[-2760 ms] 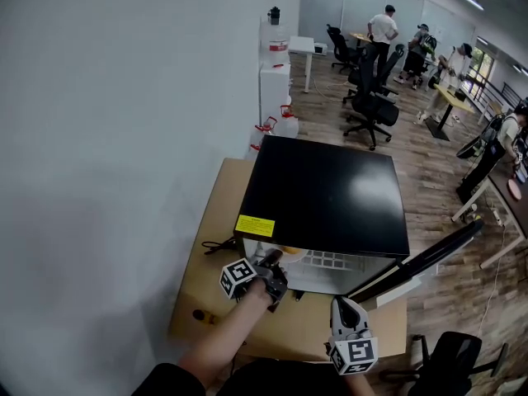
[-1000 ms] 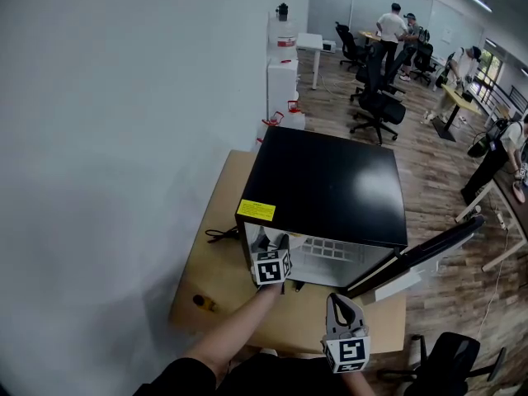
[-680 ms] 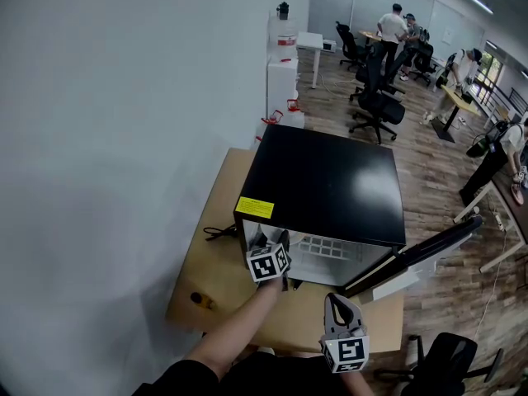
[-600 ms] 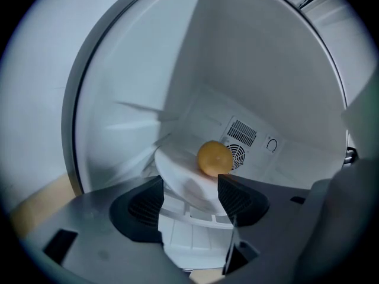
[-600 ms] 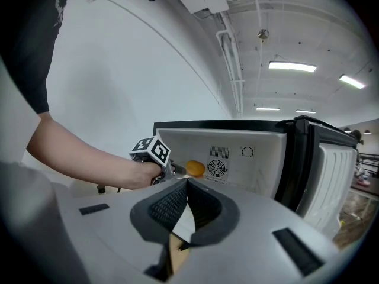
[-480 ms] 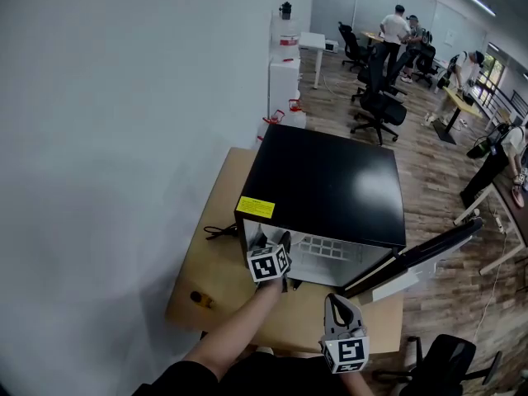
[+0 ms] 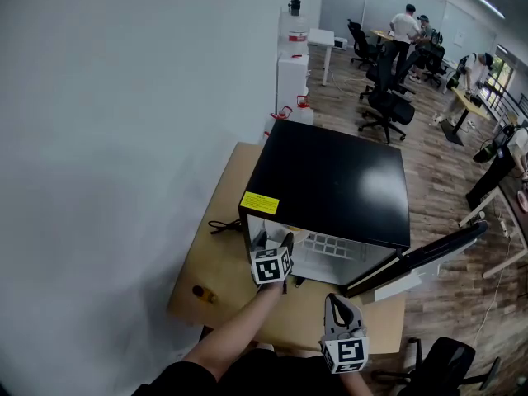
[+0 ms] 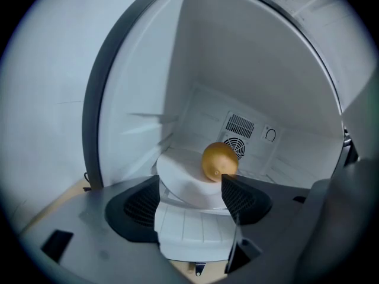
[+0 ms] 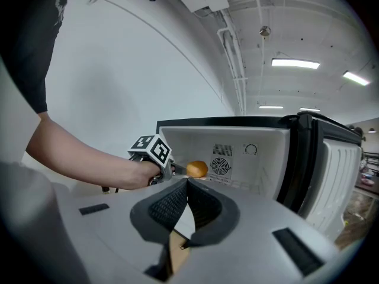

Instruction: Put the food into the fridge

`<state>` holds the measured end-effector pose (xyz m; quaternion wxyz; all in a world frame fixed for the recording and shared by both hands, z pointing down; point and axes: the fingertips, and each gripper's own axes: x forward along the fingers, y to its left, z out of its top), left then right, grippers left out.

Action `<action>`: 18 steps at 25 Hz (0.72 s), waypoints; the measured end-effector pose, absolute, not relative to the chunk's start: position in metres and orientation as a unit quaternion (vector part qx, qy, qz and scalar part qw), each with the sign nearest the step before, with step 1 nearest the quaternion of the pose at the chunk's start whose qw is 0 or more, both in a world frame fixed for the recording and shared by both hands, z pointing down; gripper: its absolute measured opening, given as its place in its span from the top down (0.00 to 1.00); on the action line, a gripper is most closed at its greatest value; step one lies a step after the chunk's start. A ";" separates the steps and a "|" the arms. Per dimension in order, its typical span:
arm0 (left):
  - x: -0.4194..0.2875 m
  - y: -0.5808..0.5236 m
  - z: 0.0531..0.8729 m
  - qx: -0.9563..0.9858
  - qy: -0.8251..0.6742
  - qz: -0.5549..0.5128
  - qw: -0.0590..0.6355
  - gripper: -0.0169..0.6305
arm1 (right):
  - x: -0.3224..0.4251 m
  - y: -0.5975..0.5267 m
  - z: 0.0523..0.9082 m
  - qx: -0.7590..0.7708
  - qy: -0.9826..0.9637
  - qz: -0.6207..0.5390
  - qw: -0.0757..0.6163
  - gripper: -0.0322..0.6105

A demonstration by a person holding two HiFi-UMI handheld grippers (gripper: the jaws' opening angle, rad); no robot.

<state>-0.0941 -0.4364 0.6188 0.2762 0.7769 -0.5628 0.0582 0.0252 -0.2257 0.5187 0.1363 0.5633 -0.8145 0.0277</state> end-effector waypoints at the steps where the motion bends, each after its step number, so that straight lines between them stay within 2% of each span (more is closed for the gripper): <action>1: -0.095 -0.435 0.618 0.777 -0.564 0.056 0.275 0.51 | 0.025 -0.225 0.519 0.562 -0.815 0.029 0.136 0.86; 7: -0.104 -0.419 0.610 0.776 -0.572 0.043 0.263 0.51 | 0.029 -0.221 0.521 0.556 -0.820 0.033 0.131 0.86; 13: -0.098 -0.372 0.602 0.789 -0.532 -0.018 0.307 0.51 | 0.045 -0.209 0.522 0.550 -0.824 0.039 0.132 0.86; 18: -0.101 -0.321 0.578 0.800 -0.536 -0.041 0.266 0.51 | 0.062 -0.203 0.518 0.544 -0.829 0.041 0.124 0.86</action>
